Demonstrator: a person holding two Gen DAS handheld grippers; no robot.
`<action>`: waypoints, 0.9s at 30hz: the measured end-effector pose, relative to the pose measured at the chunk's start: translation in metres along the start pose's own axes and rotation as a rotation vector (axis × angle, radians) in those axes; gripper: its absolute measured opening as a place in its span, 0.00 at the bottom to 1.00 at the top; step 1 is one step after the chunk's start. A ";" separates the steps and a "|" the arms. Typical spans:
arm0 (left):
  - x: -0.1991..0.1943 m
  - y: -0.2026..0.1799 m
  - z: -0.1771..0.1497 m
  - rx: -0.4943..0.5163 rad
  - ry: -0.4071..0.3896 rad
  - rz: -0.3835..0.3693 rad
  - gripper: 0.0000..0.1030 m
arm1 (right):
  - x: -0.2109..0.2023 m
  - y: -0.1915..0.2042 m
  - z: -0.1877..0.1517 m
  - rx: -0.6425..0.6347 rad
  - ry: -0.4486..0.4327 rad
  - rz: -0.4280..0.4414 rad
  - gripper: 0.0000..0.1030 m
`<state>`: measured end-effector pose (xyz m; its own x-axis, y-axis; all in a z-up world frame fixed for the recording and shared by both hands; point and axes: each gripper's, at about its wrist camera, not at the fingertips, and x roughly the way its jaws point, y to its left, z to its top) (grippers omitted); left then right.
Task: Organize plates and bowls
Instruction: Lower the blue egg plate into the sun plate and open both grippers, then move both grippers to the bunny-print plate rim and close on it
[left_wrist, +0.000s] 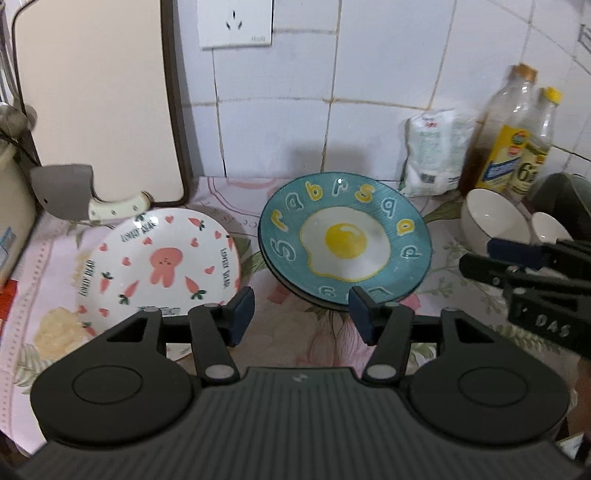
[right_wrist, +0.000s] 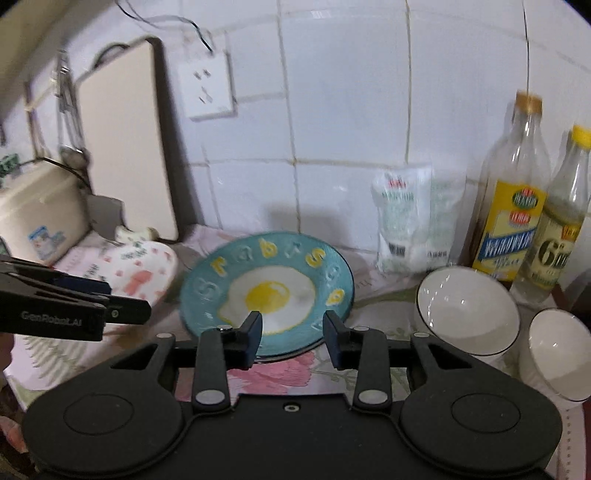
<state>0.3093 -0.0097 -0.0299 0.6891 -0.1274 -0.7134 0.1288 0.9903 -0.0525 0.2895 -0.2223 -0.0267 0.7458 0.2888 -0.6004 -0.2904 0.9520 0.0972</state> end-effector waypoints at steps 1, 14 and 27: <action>-0.008 0.000 -0.001 0.009 -0.007 0.002 0.54 | -0.009 0.003 0.001 -0.011 -0.015 0.007 0.44; -0.091 0.024 -0.035 0.053 -0.083 -0.074 0.59 | -0.071 0.050 0.003 -0.051 -0.043 0.056 0.68; -0.103 0.092 -0.068 0.063 -0.112 -0.075 0.68 | -0.069 0.105 -0.015 -0.019 -0.066 0.221 0.81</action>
<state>0.2020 0.0988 -0.0086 0.7505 -0.2097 -0.6268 0.2250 0.9728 -0.0560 0.1988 -0.1434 0.0131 0.7004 0.4964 -0.5129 -0.4614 0.8631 0.2053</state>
